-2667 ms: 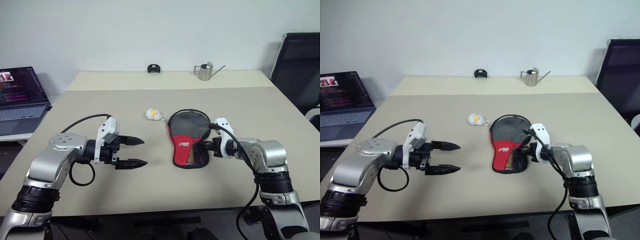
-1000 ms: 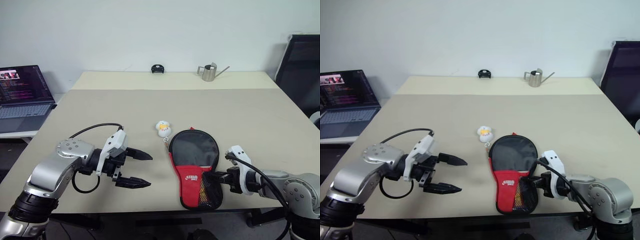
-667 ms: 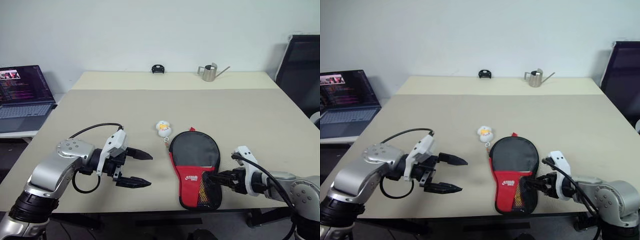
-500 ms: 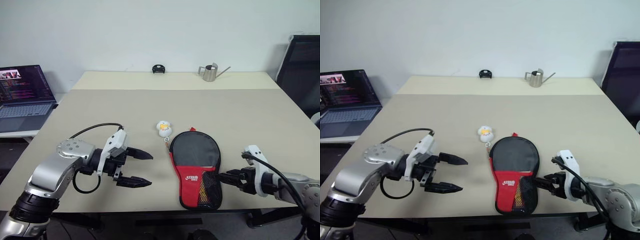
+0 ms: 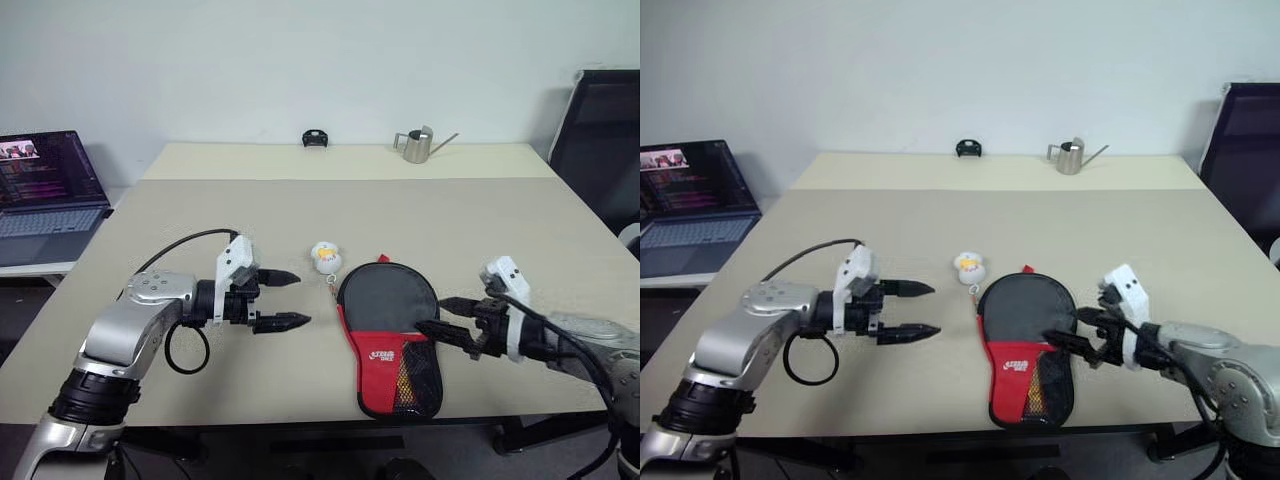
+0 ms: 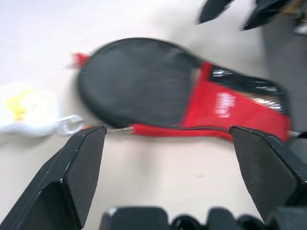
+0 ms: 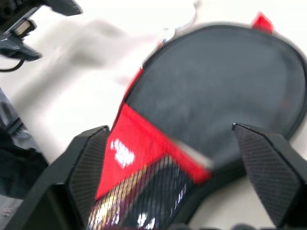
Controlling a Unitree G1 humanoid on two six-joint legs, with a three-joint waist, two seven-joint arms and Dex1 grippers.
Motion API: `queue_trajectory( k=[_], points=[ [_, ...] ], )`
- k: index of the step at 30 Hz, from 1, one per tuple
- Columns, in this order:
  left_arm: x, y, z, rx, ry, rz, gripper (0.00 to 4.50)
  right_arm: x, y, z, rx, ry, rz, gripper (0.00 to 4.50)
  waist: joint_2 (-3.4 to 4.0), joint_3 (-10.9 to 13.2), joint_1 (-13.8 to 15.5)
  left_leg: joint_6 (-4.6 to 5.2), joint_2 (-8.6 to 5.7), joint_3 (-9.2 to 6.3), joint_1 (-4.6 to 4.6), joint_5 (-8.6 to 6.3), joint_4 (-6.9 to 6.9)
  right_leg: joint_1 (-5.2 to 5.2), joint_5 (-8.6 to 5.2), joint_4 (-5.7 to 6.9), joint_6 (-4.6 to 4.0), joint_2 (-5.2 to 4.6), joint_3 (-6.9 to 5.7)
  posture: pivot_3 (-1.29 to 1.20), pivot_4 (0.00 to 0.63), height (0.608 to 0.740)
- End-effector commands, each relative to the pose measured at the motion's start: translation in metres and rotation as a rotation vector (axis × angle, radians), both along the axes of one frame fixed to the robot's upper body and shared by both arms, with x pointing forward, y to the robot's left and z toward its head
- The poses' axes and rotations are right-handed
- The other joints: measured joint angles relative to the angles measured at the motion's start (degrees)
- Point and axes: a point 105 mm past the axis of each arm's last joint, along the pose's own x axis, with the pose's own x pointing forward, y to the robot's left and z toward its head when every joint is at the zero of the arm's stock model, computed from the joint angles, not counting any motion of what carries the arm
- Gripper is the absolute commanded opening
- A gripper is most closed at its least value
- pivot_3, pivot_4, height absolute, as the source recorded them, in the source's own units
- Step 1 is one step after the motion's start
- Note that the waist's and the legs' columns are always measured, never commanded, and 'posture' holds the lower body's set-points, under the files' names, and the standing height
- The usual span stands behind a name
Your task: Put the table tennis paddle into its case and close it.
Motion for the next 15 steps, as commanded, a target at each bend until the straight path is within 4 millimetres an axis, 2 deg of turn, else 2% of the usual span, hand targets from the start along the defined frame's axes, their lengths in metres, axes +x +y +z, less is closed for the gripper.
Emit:
queue_trajectory(
  k=[1,4,8,11,15],
  points=[
    [0.020,0.009,0.016,0.012,-0.135,0.100,4.50,0.005,0.026,0.003,-0.033,-0.099,0.096,4.46,0.00,0.0,0.0,0.00,0.00,0.00,-0.01,0.00,0.01,-0.02,0.00,-0.01,0.00,0.00,0.00,0.00,0.150,0.740],
    [0.031,0.011,0.020,0.009,-0.174,0.150,4.50,0.016,0.044,-0.002,-0.028,-0.129,0.126,4.46,-0.01,0.0,0.0,0.00,-0.01,0.01,-0.02,0.00,0.04,-0.02,0.01,0.00,0.00,-0.02,0.01,0.00,0.150,0.740],
    [0.035,0.011,0.019,0.014,-0.189,0.160,4.50,0.035,0.062,-0.010,-0.029,-0.175,0.139,4.46,-0.01,0.0,0.0,0.00,-0.02,0.01,-0.03,0.00,0.05,-0.04,0.01,0.01,0.00,-0.03,0.01,0.00,0.150,0.740],
    [0.036,0.010,0.019,0.008,-0.189,0.166,4.50,0.046,0.068,-0.019,-0.027,-0.184,0.131,4.46,-0.01,0.0,0.0,-0.01,-0.01,0.01,-0.03,0.00,0.04,-0.06,0.02,0.03,-0.01,-0.04,0.01,0.00,0.150,0.740],
    [0.037,0.011,0.020,0.004,-0.185,0.173,4.50,0.063,0.063,-0.036,-0.040,-0.175,0.098,4.46,-0.01,0.0,0.1,-0.01,-0.03,0.02,-0.03,0.00,0.06,-0.06,0.02,0.03,-0.01,-0.08,0.01,0.00,0.150,0.740]
  ],
)
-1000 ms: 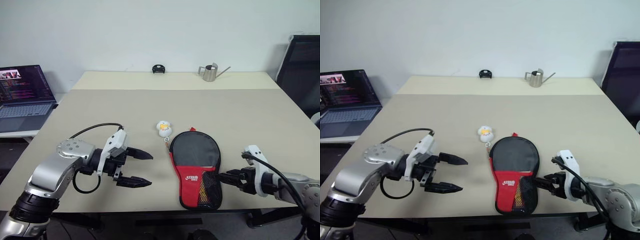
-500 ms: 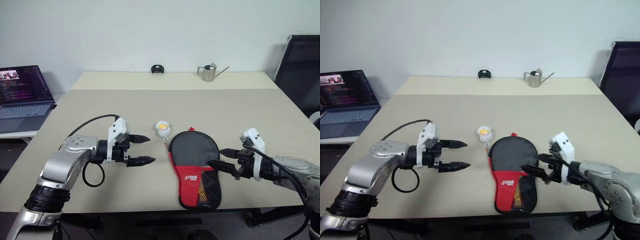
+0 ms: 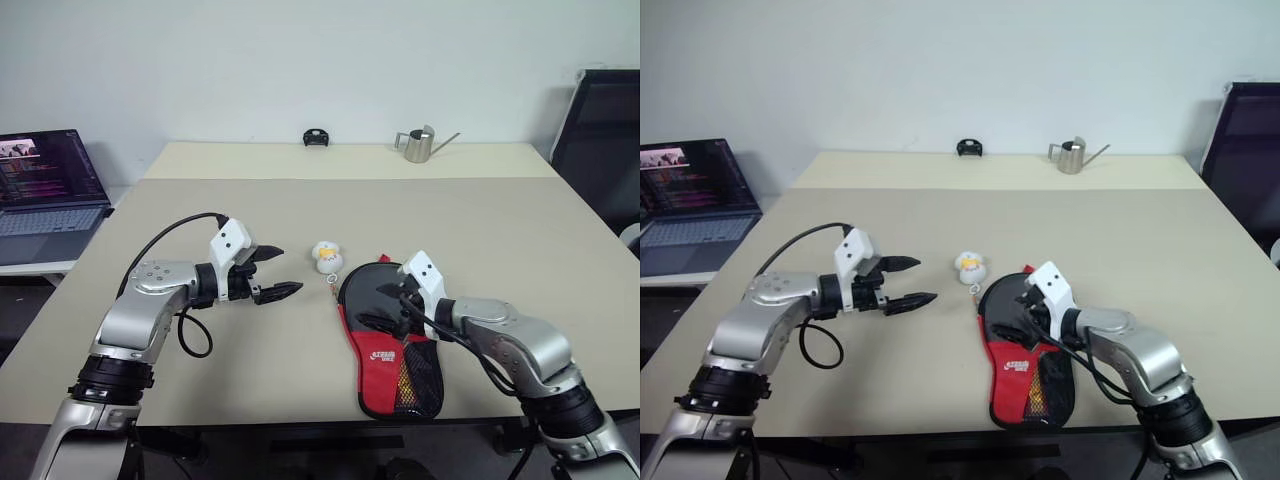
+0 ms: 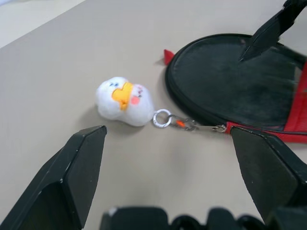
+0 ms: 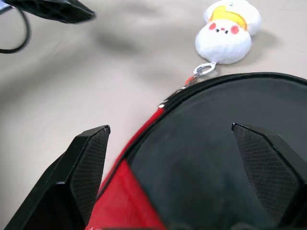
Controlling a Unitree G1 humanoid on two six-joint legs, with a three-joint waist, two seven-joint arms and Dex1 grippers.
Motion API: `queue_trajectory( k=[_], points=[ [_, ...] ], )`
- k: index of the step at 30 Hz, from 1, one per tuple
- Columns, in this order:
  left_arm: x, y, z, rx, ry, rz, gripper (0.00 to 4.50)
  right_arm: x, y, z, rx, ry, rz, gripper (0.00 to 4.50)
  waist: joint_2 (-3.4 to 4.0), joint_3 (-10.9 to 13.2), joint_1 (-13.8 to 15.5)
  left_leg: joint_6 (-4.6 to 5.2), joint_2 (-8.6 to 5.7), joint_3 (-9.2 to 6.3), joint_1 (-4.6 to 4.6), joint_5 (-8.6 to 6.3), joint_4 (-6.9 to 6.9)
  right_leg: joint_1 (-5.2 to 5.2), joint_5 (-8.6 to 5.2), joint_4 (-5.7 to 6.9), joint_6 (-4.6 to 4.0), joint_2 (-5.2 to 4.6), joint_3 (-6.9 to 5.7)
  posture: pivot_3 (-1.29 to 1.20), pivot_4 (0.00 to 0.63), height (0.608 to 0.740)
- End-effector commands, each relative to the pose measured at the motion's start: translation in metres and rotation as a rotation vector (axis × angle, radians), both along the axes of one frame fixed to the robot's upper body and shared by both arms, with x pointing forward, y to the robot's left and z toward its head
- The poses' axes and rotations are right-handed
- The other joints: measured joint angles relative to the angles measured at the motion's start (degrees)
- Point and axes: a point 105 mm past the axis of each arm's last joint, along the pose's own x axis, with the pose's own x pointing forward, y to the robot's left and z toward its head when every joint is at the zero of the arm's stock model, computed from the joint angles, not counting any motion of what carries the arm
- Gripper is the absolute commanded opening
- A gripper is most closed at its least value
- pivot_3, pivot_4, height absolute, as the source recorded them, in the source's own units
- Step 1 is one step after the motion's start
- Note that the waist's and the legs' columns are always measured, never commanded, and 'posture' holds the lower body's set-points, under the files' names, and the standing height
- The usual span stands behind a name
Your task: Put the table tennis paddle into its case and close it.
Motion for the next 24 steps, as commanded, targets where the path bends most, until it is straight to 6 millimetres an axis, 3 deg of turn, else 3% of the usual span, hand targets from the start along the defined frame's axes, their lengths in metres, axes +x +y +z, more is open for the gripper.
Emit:
queue_trajectory(
  k=[1,6,17,24],
  points=[
    [0.002,0.000,0.016,-0.011,-0.060,-0.001,4.50,0.014,-0.006,-0.001,-0.018,-0.053,-0.013,4.46,0.00,0.0,0.0,0.00,-0.01,0.00,0.00,0.00,0.00,0.00,0.00,0.00,0.00,-0.01,0.00,0.00,0.150,0.740],
    [0.005,-0.001,0.018,-0.007,-0.067,0.009,4.50,0.022,-0.017,-0.022,-0.082,-0.022,-0.020,4.46,0.00,0.0,0.0,0.00,-0.01,0.01,0.03,0.00,0.00,0.00,0.00,0.05,0.00,-0.02,0.01,0.00,0.150,0.740],
    [0.071,-0.017,0.020,-0.028,-0.101,0.205,4.50,0.019,-0.008,-0.040,-0.083,0.011,-0.017,4.46,-0.16,-0.1,-0.2,-0.01,-0.06,0.07,0.27,0.01,0.11,0.07,0.00,0.45,0.00,-0.02,0.07,0.00,0.150,0.740],
    [0.100,-0.046,0.002,-0.050,-0.006,0.218,4.50,0.017,-0.003,-0.040,-0.064,0.015,-0.034,4.46,-0.21,-0.1,-0.1,-0.01,-0.09,0.10,0.30,0.01,0.12,0.06,0.00,0.51,0.00,0.00,0.05,0.00,0.150,0.740]
  ],
)
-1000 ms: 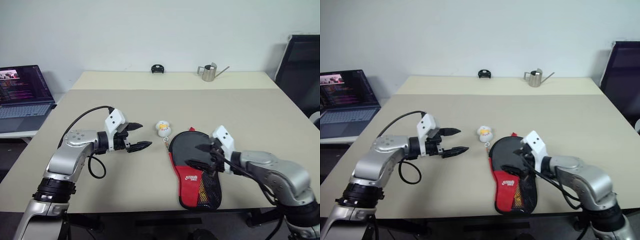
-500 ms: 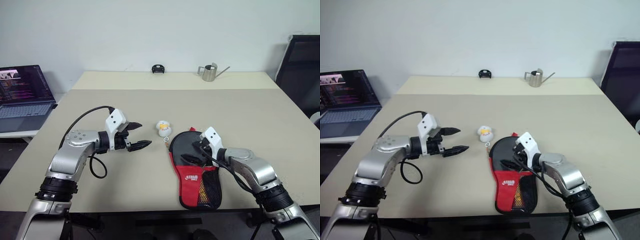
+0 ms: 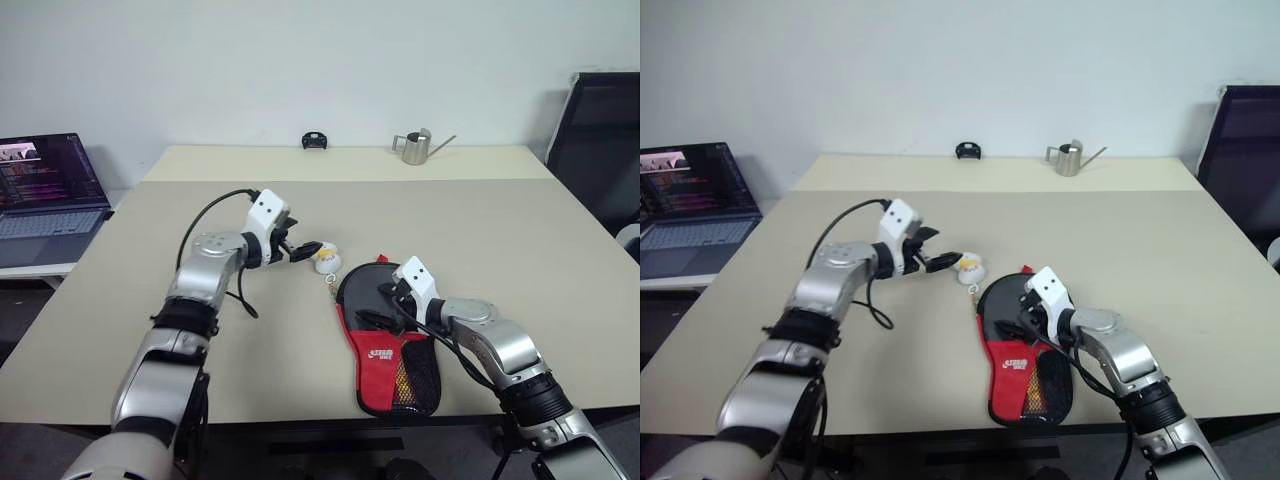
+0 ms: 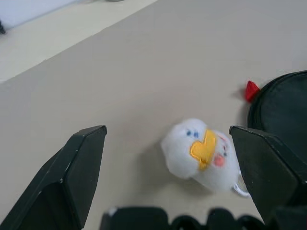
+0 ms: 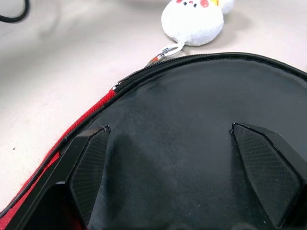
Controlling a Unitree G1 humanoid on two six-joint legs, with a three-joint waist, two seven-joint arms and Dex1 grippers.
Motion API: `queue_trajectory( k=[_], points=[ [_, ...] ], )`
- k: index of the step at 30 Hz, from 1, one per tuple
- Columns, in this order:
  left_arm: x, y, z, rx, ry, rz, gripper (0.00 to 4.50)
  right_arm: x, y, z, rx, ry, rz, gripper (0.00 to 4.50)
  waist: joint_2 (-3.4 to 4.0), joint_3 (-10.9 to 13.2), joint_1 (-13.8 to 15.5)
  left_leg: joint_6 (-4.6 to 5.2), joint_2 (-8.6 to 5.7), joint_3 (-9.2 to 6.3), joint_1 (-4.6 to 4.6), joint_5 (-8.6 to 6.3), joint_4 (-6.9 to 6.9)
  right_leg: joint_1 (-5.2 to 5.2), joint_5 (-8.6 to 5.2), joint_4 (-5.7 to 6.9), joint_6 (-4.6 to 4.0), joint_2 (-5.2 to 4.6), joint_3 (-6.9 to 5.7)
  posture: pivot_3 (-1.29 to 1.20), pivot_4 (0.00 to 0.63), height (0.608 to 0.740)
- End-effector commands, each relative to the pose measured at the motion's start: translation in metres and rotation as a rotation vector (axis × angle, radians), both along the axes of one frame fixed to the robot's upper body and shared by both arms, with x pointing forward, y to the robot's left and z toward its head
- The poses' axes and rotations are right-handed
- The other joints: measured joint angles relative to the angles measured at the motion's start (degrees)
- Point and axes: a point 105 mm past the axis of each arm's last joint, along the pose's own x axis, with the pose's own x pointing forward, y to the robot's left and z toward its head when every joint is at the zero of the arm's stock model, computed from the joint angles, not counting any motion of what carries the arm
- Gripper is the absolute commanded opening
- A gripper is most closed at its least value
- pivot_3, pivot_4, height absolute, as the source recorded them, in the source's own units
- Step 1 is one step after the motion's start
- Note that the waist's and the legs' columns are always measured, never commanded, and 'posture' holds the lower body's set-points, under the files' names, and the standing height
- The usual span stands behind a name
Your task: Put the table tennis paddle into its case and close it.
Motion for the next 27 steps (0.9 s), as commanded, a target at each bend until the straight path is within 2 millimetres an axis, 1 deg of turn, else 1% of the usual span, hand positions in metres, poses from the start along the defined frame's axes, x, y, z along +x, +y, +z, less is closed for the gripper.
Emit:
queue_trajectory(
  k=[1,3,5,8,13,17,20,21,22,27],
  points=[
    [0.011,-0.012,0.004,-0.011,-0.009,0.007,4.50,-0.005,0.000,-0.015,-0.005,0.064,-0.017,4.46,0.00,0.0,-0.1,0.00,0.00,0.02,0.00,0.00,0.00,0.00,0.00,0.01,0.00,0.00,0.01,0.00,0.150,0.740],
    [0.013,-0.023,-0.003,-0.046,0.046,-0.002,4.50,-0.005,0.001,-0.014,0.002,0.063,-0.024,4.46,0.00,0.0,-0.1,0.00,0.00,0.01,-0.01,0.00,0.00,-0.02,0.00,0.01,0.00,0.00,0.00,0.00,0.150,0.740],
    [0.013,-0.027,-0.011,-0.040,0.079,-0.005,4.50,-0.005,0.002,-0.013,0.006,0.063,-0.027,4.46,-0.01,0.0,-0.2,0.00,0.00,0.02,-0.01,0.00,0.00,-0.03,0.00,0.03,0.00,0.01,0.01,0.00,0.150,0.740],
    [0.012,-0.029,-0.026,-0.013,0.125,0.008,4.50,-0.005,0.003,-0.013,0.011,0.062,-0.035,4.46,-0.01,0.0,-0.2,0.00,0.01,0.02,0.01,0.00,0.00,-0.04,0.00,0.05,0.00,0.03,0.01,0.00,0.150,0.740],
    [0.010,-0.031,-0.038,-0.010,0.170,0.012,4.50,-0.004,0.002,-0.012,0.024,0.059,-0.056,4.46,-0.01,0.0,-0.1,0.00,-0.01,0.01,0.01,0.00,0.00,-0.04,0.00,0.07,0.00,0.03,0.02,0.00,0.150,0.740],
    [0.005,-0.034,-0.055,-0.014,0.231,0.014,4.50,-0.002,0.002,-0.011,0.033,0.052,-0.074,4.46,-0.02,0.0,-0.1,0.00,-0.01,0.01,0.01,0.00,0.00,-0.04,0.00,0.10,0.00,0.03,0.01,0.00,0.150,0.740],
    [0.003,-0.037,-0.058,-0.030,0.245,0.007,4.50,0.000,0.003,-0.010,0.035,0.042,-0.089,4.46,-0.03,0.0,-0.1,0.00,-0.01,0.01,0.04,0.00,0.00,-0.04,0.00,0.15,0.00,0.02,0.03,0.00,0.150,0.740],
    [0.003,-0.038,-0.059,-0.034,0.247,0.008,4.11,0.001,0.003,-0.010,0.033,0.036,-0.095,4.50,-0.03,0.0,-0.1,-0.01,-0.01,0.01,0.05,0.00,0.00,-0.04,0.00,0.17,0.00,0.02,0.03,0.00,0.150,0.740],
    [0.003,-0.039,-0.060,-0.038,0.248,0.012,3.96,0.001,0.003,-0.010,0.033,0.033,-0.099,4.50,-0.03,0.0,-0.1,-0.01,-0.01,0.01,0.05,0.00,0.01,-0.04,0.00,0.18,0.00,0.02,0.03,0.00,0.150,0.740],
    [0.002,-0.041,-0.063,-0.058,0.258,0.023,2.29,0.005,0.002,-0.008,0.042,0.011,-0.136,4.50,-0.04,0.0,0.0,-0.01,-0.03,0.01,0.04,0.01,0.01,-0.03,0.00,0.18,0.00,0.02,0.02,0.00,0.150,0.740]
  ],
)
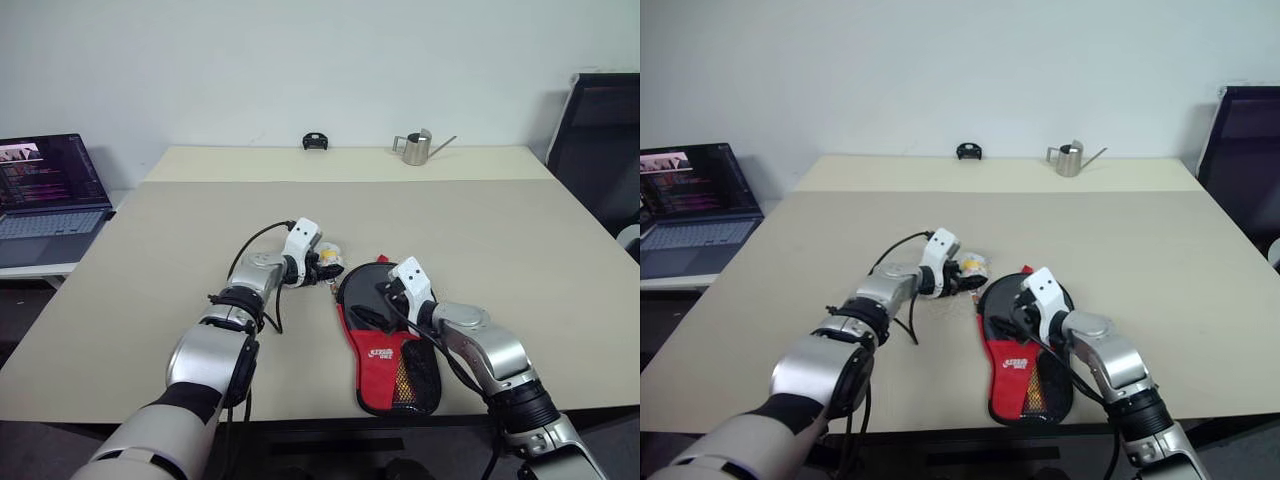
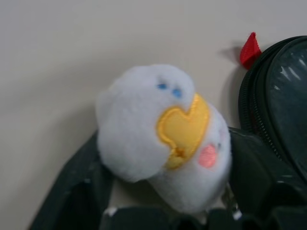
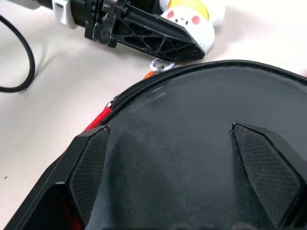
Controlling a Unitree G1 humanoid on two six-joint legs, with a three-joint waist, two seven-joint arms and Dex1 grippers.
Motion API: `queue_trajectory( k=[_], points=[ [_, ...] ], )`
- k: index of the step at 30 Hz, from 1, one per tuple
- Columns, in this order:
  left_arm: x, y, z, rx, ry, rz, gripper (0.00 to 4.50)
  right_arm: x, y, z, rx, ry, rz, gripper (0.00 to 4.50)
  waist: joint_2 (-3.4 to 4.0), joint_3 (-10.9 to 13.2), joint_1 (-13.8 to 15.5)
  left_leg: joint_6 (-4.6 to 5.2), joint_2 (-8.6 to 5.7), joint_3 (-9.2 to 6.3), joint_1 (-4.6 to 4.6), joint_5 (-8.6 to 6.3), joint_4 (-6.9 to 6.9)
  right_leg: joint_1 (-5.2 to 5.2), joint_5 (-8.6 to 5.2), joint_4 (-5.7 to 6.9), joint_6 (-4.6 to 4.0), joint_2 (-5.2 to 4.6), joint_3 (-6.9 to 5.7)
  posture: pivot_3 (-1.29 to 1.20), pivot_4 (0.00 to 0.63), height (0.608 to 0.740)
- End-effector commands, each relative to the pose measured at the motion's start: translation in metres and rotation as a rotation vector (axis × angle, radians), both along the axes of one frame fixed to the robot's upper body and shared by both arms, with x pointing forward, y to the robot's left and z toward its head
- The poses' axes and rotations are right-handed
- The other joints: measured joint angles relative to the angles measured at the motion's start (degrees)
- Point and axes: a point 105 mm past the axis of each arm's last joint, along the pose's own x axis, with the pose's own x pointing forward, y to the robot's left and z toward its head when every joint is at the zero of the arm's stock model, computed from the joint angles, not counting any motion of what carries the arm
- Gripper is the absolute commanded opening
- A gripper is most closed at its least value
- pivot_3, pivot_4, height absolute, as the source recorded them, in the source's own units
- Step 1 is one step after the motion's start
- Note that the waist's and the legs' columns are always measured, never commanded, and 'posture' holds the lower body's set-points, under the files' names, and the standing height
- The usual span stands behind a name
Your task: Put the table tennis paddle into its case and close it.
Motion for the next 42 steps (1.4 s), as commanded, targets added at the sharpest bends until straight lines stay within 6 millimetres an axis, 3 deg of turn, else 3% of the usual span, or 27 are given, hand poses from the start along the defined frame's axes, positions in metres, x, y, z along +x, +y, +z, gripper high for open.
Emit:
queue_trajectory(
  k=[1,6,8,15,22,36,42],
  points=[
    [0.000,-0.004,-0.001,-0.008,0.005,-0.004,1.90,0.003,-0.007,-0.008,-0.016,0.007,-0.059,4.50,0.00,0.0,0.0,0.00,0.00,0.00,0.00,0.00,0.00,0.00,0.00,0.00,0.00,0.00,-0.01,0.00,0.150,0.740],
    [-0.003,-0.008,-0.002,-0.014,0.008,-0.027,0.43,0.003,-0.007,-0.012,-0.015,0.043,-0.084,4.50,-0.02,0.0,0.0,-0.01,0.00,-0.01,0.02,0.01,0.00,0.01,0.00,0.02,0.00,-0.01,0.00,0.00,0.150,0.740],
    [-0.004,-0.008,0.000,-0.019,0.000,-0.048,0.23,0.001,-0.007,-0.013,-0.005,0.061,-0.078,4.50,-0.03,0.0,0.0,-0.01,-0.01,-0.01,0.04,0.01,0.00,0.04,0.00,0.03,0.00,-0.01,0.00,0.00,0.150,0.740],
    [-0.003,-0.005,0.024,-0.031,-0.067,-0.126,0.22,0.002,-0.017,-0.032,-0.097,0.131,-0.124,4.50,-0.03,0.0,0.0,-0.02,-0.01,-0.02,0.03,0.01,0.00,0.04,0.00,0.02,0.00,0.00,-0.02,0.00,0.150,0.740],
    [0.004,-0.016,0.053,-0.022,-0.155,-0.153,0.22,0.004,-0.028,-0.045,-0.133,0.166,-0.182,4.50,-0.09,-0.1,0.1,-0.02,-0.03,-0.03,0.05,0.02,0.00,0.06,0.00,0.03,0.00,0.00,-0.03,0.00,0.150,0.740],
    [0.009,-0.047,0.044,0.112,-0.208,-0.130,0.22,-0.005,-0.017,-0.056,-0.100,0.215,-0.224,4.50,-0.36,-0.3,0.2,-0.01,-0.05,-0.04,0.07,0.02,0.00,0.08,0.00,0.05,0.01,0.00,-0.03,0.00,0.150,0.740],
    [0.018,-0.048,0.049,0.194,-0.283,-0.055,0.22,-0.014,-0.012,-0.069,-0.095,0.258,-0.232,4.50,-0.47,-0.4,0.2,-0.01,-0.04,-0.06,0.07,0.02,0.00,0.09,0.00,0.05,0.01,0.00,-0.04,0.00,0.150,0.740]
  ],
)
